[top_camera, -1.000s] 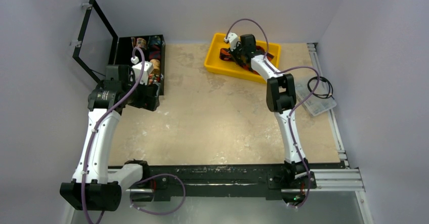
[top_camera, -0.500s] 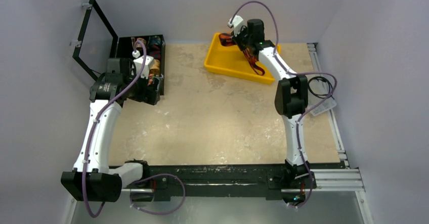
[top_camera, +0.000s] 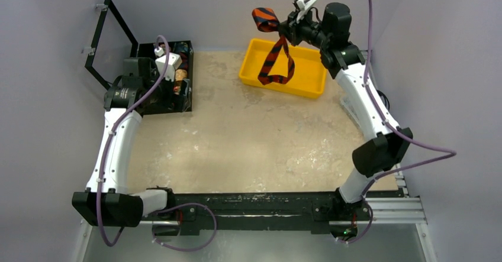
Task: Roll the ties
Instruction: Place the tie at the center of the board.
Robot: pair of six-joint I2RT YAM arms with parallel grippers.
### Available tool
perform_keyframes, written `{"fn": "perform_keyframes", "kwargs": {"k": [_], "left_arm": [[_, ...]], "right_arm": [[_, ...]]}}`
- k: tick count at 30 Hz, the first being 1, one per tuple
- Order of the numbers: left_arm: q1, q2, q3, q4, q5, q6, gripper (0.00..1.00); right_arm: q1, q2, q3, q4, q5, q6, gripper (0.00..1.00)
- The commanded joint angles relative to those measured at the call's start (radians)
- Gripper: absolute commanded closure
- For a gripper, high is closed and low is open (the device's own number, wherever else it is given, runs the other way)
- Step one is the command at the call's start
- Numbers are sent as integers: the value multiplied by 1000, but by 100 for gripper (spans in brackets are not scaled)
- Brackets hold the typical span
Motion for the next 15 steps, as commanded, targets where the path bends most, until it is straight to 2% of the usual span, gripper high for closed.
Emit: {"fn": "perform_keyframes", "kwargs": {"k": [1,4,10,15], "left_arm": [[8,0,47,30,70,-17,0],[7,-4,52,27,91,-14,0],[8,-32,25,28,115,4,0],[7,-47,-18,41,195,23,0]], "right_arm": [[60,-146,-157,90,-100,324,100],[62,-241,-250,109,-83,409,100],[59,-416,-441,81,-104,418,100],[79,-376,-554,271,-245,703,100]]}}
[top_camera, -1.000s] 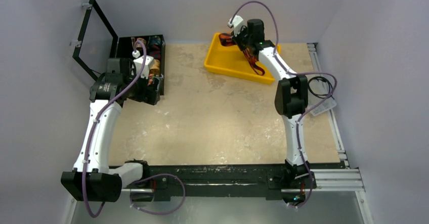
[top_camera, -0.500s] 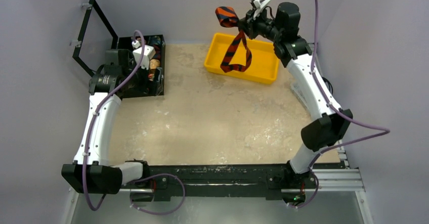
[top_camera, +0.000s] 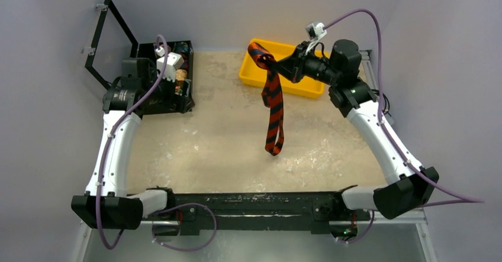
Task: Roll the ties
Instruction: Place the tie at the center of the board.
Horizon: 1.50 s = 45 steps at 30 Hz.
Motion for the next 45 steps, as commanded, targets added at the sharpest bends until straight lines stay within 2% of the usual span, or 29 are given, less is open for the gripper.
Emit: {"fn": "perform_keyframes", "kwargs": {"k": [1,6,10,13,16,17,19,20,21,22,24,26,30,34,39,41,45], "left_arm": [[7,-36,-30,43,95,23,0],[7,-34,-50,88,124,30,0],[6,-22,-25,99,130,29,0],[7,-20,-16,107,131,32,0],[7,-11,-12,104,146,43,0],[7,-8,-11,99,152,52,0],[4,-7,-16,86,166,73,0],[2,-9,-25,80,174,92,0],[-3,-13,-35,75,177,115,0],[-12,-16,-47,69,179,141,0],[-55,-17,-71,44,172,206,0],[-118,-11,-97,33,135,271,0],[-249,58,-138,63,72,283,1],[-312,231,-83,127,93,216,9],[-397,512,145,98,96,147,18],[-419,589,213,96,99,106,20],[-430,684,262,156,120,-21,21]], "right_arm": [[26,66,-50,248,-114,288,100],[80,135,67,377,-70,403,100],[100,134,127,465,-31,557,100],[91,85,96,417,14,580,100],[18,-21,-37,234,113,558,100],[-19,-74,-88,149,138,544,89],[-130,-161,-225,-17,149,475,46],[-211,-210,-302,-74,131,426,17],[-299,-255,-363,-163,115,366,4],[-383,-290,-394,-233,113,273,2],[-469,-332,-381,-367,130,48,2],[-478,-348,-328,-438,170,-160,2],[-478,-314,-268,-497,157,-374,3],[-477,-191,-241,-545,134,-493,13],[-458,0,-206,-533,116,-557,32],[-410,54,-190,-498,168,-583,33],[-266,141,-177,-383,283,-662,27]]}}
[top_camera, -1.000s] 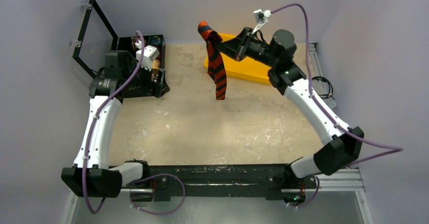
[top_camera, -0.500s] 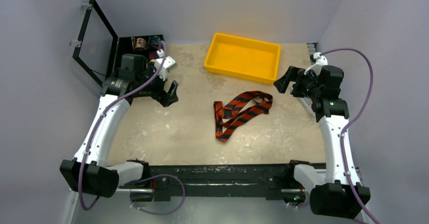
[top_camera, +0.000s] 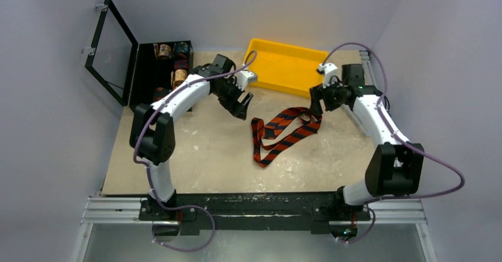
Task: Roll the ties
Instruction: Place the tie at the center of the board, then flatten out the tie at the center of the board.
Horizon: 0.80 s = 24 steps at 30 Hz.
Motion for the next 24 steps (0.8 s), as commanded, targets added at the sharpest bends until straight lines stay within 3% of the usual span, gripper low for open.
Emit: {"fn": "perform_keyframes", "kwargs": {"k": [1,7,16,22,24], "left_arm": [[-10,47,81,62,37,-185,22],[-19,126,89,123,36,-345,29],[-67,214,89,212,23,-467,28],[-72,274,85,242,25,-512,28],[-74,282,79,248,27,-519,33]], "right_arm": [[154,46,63,121,115,-144,27],[227,239,163,160,173,-213,27],[229,377,196,173,127,-243,31],[228,382,142,176,145,-268,42],[228,366,107,179,158,-274,49]]}}
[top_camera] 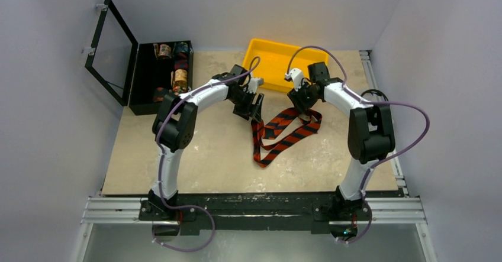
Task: Roll the ties
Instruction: Flatten out the tie at the center of the board.
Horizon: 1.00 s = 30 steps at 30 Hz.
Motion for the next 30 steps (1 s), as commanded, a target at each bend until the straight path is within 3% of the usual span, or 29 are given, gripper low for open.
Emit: {"fn": "perform_keyframes", "kwargs": {"k": [1,4,7,10,12,15,20,23,30], "left_arm": [[-4,10,7,54,20,-53,40],[-4,-5,-10,46,48,-42,66],[6,-76,-55,33,63,-2,100],[54,-201,-158,47,38,24,100],[97,-292,-236,60,4,57,100],[135,-418,-342,35,-80,169,100],[137,-559,-494,-21,-183,364,100],[138,-607,-545,-53,-216,379,100],[138,-704,-615,-89,-250,393,100]], "right_arm": [[0,-58,-58,33,14,-27,54],[-2,-137,-144,47,38,-3,66],[-6,-262,-248,72,54,42,77],[-34,-397,-348,57,58,96,84],[-59,-488,-410,21,55,106,82],[-74,-637,-503,-55,47,72,52],[-74,-773,-540,-127,20,9,31],[-65,-733,-465,-66,-46,33,24],[15,-399,-228,-8,-57,-14,11]]}}
